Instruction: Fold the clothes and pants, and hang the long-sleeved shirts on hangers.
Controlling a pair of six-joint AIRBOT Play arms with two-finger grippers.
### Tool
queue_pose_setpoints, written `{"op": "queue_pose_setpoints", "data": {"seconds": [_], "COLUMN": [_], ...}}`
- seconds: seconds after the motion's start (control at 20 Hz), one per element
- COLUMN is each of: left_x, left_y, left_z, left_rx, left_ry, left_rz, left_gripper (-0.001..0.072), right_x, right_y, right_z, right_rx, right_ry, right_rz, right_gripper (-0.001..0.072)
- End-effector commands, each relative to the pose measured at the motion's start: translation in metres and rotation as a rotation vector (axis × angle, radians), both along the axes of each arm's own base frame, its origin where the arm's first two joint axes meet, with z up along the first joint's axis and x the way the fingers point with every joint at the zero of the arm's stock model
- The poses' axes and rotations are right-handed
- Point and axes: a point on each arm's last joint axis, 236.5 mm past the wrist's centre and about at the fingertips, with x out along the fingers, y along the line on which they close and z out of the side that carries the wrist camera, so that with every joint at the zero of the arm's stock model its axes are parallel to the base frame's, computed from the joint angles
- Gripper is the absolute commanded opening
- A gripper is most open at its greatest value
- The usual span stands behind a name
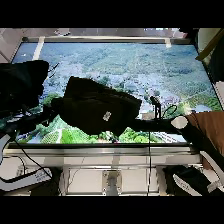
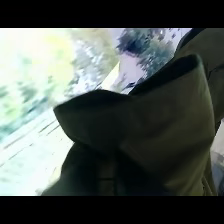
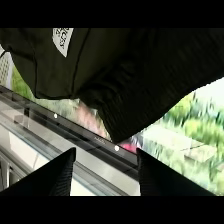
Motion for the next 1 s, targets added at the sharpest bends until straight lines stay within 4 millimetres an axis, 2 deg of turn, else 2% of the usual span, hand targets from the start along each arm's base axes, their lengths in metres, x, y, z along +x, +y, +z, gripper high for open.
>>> {"op": "queue_pose_setpoints", "data": {"seconds": [0.0, 0.15, 0.3, 0.4, 0.55, 0.7, 0.95], "left_x": [0.005, 0.009, 0.011, 0.012, 0.01, 0.005, 0.005], "left_y": [0.001, 0.0, 0.001, 0.001, -0.004, -0.007, -0.007], "left_z": [0.002, 0.01, 0.024, 0.034, 0.046, 0.047, 0.047], "left_rx": [0.049, 0.047, 0.086, 0.097, 0.112, 0.136, 0.136], "left_ry": [-0.055, -0.076, -0.121, -0.145, -0.174, -0.172, -0.173], "left_rz": [-0.043, -0.056, -0.074, -0.077, -0.112, -0.145, -0.145], "left_gripper": [0.002, 0.002, 0.002, 0.002, 0.002, 0.002, 0.002], "right_x": [0.005, -0.013, -0.026, -0.035, -0.022, -0.005, 0.01], "right_y": [-0.002, -0.003, -0.013, -0.007, 0.009, 0.026, 0.039], "right_z": [0.0, -0.008, -0.035, -0.053, -0.069, -0.082, -0.089], "right_rx": [-0.006, -0.031, -0.062, -0.014, 0.075, 0.189, 0.207], "right_ry": [-0.014, 0.051, 0.164, 0.271, 0.323, 0.363, 0.374], "right_rz": [-0.016, 0.027, -0.039, -0.089, -0.133, -0.182, -0.182], "right_gripper": [0.0449, 0.0449, 0.0456, 0.0512, 0.0532, 0.0532, 0.0526]}}
